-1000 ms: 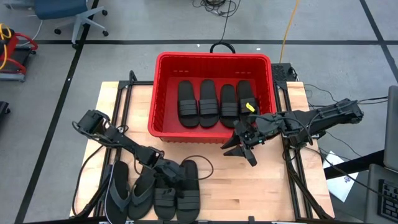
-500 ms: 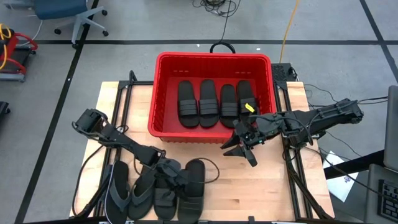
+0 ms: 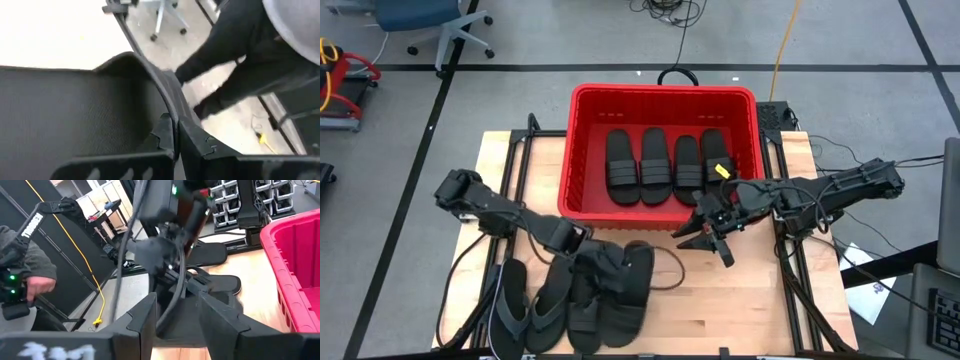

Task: Pick and place slides into bin
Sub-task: Put the black slide into the red bin

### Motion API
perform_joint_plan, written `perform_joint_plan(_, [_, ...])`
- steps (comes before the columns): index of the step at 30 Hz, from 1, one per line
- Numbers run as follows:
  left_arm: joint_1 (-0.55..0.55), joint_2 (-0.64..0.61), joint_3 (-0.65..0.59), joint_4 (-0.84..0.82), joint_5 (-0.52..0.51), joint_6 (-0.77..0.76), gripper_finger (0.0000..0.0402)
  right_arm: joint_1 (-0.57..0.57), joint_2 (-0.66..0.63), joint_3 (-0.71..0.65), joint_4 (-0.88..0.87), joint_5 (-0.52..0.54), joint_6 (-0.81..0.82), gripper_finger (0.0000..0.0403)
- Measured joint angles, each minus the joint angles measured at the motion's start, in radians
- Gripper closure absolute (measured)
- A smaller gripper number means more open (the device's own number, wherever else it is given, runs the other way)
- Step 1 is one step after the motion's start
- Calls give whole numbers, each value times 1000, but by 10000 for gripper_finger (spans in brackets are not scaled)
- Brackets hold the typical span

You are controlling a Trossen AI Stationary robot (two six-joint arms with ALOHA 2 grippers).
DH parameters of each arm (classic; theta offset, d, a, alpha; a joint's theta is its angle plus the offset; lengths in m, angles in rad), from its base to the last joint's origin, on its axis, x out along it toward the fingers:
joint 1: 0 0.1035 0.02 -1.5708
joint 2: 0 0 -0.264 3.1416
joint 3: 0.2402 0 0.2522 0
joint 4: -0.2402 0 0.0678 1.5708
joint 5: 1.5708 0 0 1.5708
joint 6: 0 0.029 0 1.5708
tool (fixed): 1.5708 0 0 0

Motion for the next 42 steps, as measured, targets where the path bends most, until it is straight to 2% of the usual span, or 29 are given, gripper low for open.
perform_joint_plan(3, [18,-29,28,-44,-6,5,401,3,0,0,1,-2,5,273])
perform_joint_plan(7, [41,-86,91,-50,-95,26,401,19,-3,0,24,-1,3,273])
perform_joint_plan(10, [62,-145,135,-61,-237,44,401,26,-18,0,66,5,-2,273])
perform_joint_plan(15, [117,-238,168,-62,-536,6,401,27,-77,0,128,99,-30,273])
perform_joint_plan(20, [179,-286,183,-8,-797,-81,401,36,-139,0,198,187,-71,273])
perform_joint_plan(22, [202,-285,186,66,-873,-110,401,47,-149,1,230,236,-96,273])
perform_joint_plan(29, [245,-249,185,231,-896,-78,401,59,-140,1,206,389,-160,255])
perform_joint_plan(35, [250,-214,184,277,-885,-32,401,47,-126,1,202,575,-56,208])
perform_joint_plan(42, [255,-189,184,360,-878,0,401,-14,-125,1,130,594,133,166])
